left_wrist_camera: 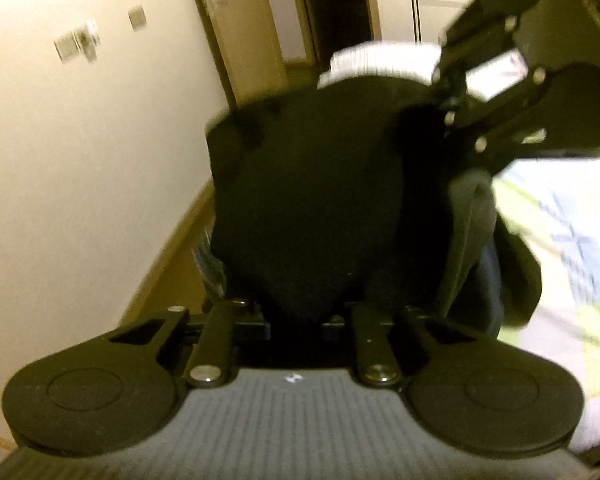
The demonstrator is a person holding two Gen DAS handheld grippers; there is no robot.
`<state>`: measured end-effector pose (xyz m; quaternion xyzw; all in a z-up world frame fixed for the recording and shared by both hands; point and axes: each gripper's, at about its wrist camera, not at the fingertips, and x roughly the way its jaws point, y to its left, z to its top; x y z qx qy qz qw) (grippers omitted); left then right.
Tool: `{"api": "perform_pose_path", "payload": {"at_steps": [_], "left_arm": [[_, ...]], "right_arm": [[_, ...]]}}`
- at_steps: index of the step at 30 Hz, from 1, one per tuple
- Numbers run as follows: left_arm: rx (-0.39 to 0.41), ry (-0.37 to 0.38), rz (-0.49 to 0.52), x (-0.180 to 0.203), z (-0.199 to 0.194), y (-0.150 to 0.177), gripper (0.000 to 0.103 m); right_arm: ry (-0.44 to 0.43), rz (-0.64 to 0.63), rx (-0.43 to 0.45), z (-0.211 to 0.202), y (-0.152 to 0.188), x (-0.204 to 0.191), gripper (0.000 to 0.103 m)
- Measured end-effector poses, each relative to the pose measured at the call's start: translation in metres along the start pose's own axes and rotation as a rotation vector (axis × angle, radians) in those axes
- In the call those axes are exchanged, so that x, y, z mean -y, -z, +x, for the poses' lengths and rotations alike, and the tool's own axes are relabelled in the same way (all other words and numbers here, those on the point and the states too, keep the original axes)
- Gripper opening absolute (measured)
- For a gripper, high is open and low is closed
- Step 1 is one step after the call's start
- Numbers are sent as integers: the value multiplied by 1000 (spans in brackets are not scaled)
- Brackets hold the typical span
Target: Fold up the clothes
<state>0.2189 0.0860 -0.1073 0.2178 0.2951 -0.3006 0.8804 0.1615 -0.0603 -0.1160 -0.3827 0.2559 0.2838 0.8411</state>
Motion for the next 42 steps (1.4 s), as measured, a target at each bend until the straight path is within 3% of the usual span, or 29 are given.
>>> {"api": "perform_pose_path", "payload": {"at_steps": [4, 9, 12, 16, 20, 24, 26, 28, 30, 33, 34, 37, 38, 39, 40, 42], "left_arm": [[140, -13, 63, 14, -38, -44, 11], [272, 21, 227, 88, -91, -109, 11], [337, 60, 351, 168, -120, -137, 11], [408, 152, 443, 294, -156, -159, 11], [431, 322, 496, 425, -179, -158, 11], [287, 600, 532, 559, -164, -137, 20], [213, 724, 617, 611, -156, -119, 38], [147, 829, 716, 651, -147, -98, 37], [105, 884, 810, 681, -141, -76, 43], [42, 901, 854, 703, -120, -42, 57], [30, 894, 866, 705, -110, -30, 67], [10, 872, 949, 697, -62, -13, 70], [26, 864, 984, 702, -50, -8, 72], [41, 855, 1018, 706, -37, -3, 73], [57, 847, 1053, 710, -25, 1, 74], [81, 833, 1107, 718, 2, 8, 74]], "right_arm": [[69, 113, 77, -34, 10, 29, 2], [227, 311, 186, -120, 61, 68, 1], [317, 424, 218, -183, 120, 84, 1], [423, 547, 235, -276, 218, 88, 1], [515, 641, 181, -377, 336, 67, 1], [574, 753, -4, -447, 449, 44, 1], [609, 843, -160, -458, 507, 26, 1], [642, 929, -318, -469, 566, 7, 1], [672, 1012, -478, -479, 624, -11, 1], [711, 1131, -724, -495, 712, -38, 1], [723, 1173, -794, -502, 737, -48, 1], [739, 1367, -819, -536, 766, -88, 2], [734, 1425, -823, -541, 761, -97, 2], [730, 1476, -829, -540, 757, -98, 13], [725, 1527, -835, -539, 754, -99, 42], [726, 1617, -833, -537, 740, -106, 78]]}}
